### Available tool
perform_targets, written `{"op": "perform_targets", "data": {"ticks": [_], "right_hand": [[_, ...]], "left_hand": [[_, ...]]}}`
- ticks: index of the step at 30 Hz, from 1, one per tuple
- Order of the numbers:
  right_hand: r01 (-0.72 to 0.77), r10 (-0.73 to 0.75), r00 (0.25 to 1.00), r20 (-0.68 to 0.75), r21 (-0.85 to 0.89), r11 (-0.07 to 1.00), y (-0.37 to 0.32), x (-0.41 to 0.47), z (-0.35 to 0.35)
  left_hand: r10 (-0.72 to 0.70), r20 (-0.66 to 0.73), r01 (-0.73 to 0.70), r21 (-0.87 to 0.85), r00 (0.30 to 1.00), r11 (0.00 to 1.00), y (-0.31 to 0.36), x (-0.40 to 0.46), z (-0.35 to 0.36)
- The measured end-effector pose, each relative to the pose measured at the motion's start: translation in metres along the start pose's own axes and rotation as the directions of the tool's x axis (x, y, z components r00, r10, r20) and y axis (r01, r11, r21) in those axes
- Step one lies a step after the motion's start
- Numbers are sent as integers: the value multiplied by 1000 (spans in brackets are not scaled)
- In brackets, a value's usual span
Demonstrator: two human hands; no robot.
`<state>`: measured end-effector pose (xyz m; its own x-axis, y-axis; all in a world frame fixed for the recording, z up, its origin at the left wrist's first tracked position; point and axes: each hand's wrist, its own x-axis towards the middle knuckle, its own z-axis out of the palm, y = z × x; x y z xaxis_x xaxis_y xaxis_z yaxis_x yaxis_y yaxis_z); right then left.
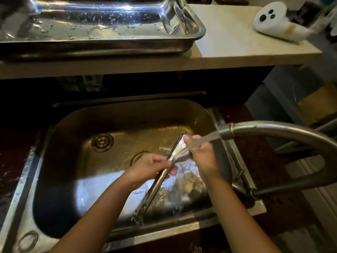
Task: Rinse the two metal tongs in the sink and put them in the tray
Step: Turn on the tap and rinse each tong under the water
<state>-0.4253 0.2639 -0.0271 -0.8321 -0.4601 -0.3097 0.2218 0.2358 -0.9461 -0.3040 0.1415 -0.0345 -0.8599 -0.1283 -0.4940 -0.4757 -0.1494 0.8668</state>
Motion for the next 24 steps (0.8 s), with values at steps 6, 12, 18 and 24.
{"op": "perform_targets", "data": {"ticks": [6, 12, 18, 24], "right_hand": [[11, 5, 990, -143, 110, 994, -30, 21, -18], [-234, 225, 966, -128, -54, 971, -2, 12, -8], [-357, 392, 917, -71, 290, 888, 16, -4, -1], [-290, 315, 947, -56, 267, 919, 16, -6, -3]], "left_hand": [[-40, 85, 38, 25, 996, 999, -16, -16, -13], [104, -334, -1, 294, 937, 956, -32, -20, 12], [671, -218, -42, 937, 709, 348, -50, -29, 25], [406, -375, 32, 766, 833, 642, -50, -25, 34]]}}
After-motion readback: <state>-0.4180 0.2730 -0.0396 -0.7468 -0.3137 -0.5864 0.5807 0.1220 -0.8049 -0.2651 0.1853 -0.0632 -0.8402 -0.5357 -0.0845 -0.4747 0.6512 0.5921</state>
